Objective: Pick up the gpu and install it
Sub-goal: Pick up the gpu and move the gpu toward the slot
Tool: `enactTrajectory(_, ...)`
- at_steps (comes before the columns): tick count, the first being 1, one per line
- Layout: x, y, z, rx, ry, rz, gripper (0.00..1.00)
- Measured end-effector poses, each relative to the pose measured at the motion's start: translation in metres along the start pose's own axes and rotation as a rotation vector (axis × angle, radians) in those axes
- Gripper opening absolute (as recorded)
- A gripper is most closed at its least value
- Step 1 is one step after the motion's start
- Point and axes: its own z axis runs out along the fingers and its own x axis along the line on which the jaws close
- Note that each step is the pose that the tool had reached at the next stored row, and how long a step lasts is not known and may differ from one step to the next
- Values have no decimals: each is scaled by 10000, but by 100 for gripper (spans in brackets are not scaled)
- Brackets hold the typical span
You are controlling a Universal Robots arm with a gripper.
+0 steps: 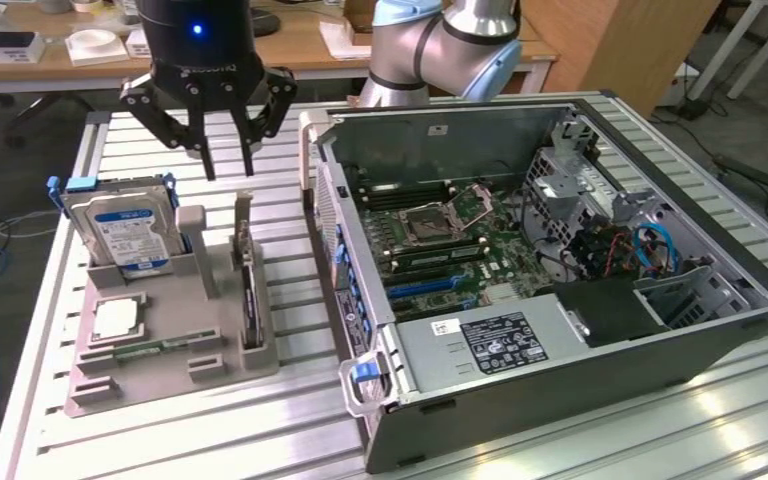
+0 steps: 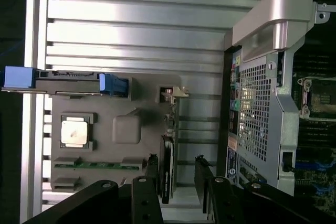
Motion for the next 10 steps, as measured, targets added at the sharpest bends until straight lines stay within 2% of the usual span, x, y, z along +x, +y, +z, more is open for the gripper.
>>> enactTrajectory(10, -8, -24, 86, -4, 12, -158, 42)
